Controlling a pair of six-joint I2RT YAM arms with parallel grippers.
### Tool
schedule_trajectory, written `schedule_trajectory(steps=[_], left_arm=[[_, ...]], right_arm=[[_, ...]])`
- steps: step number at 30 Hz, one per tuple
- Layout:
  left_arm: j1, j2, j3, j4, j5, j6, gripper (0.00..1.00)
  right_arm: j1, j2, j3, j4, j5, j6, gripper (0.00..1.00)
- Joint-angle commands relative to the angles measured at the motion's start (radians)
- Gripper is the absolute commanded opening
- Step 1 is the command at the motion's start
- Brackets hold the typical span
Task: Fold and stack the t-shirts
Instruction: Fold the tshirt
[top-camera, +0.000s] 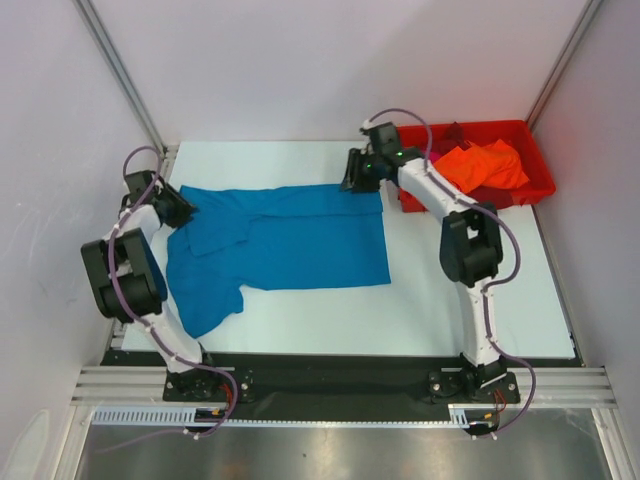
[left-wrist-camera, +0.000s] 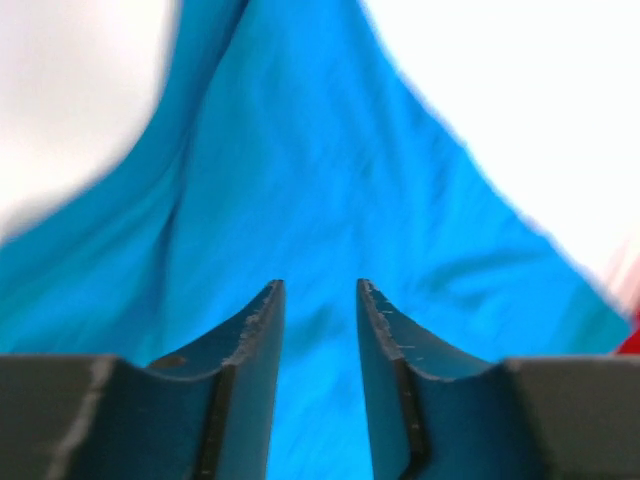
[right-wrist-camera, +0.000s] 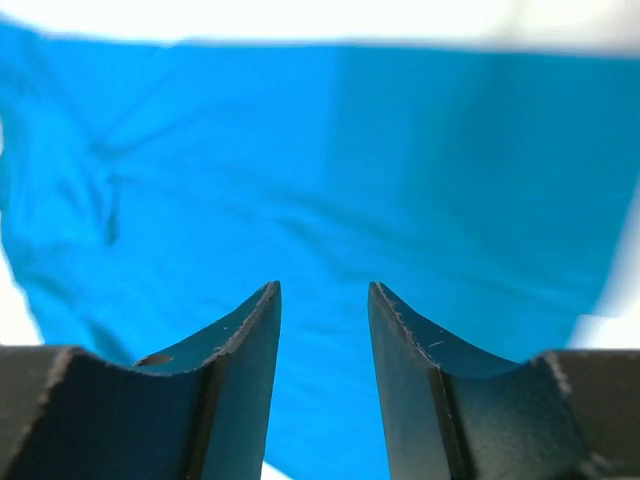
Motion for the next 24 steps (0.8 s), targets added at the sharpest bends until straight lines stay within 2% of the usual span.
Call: schedule_trajectory(steps=[1, 6, 11, 14, 19, 24], left_arm=[[-0.026, 0.122, 0.131, 0.164, 0.067, -0.116, 0.38], [-0.057, 0.302, 0.304, 0.068, -0.008, -0.177, 0.32], [-0.049, 0.412, 0.433, -0.137, -0.126, -0.208, 0.32], [-0.028, 0.472, 0.502, -0.217, -0.15, -0.208, 0.32], [0.01, 0.54, 0.582, -0.228, -0.13, -0.175, 0.33], [0.015, 0.653, 0.729, -0.305, -0.088, -0.113, 0.34]], right_arm=[[-0.019, -0.037, 0.007, -0.07, 0.06, -0.1, 0.45], [-0.055, 0.047, 0.117, -0.11, 0.128, -0.158, 0.45], [-0.077, 0.151, 0.232, -0.137, 0.168, -0.18, 0.44], [-0.08, 0.194, 0.272, -0.151, 0.174, -0.192, 0.44], [-0.082, 0.259, 0.271, -0.121, 0.246, -0.215, 0.45], [-0.08, 0.349, 0.372, -0.134, 0.361, -0.255, 0.46]])
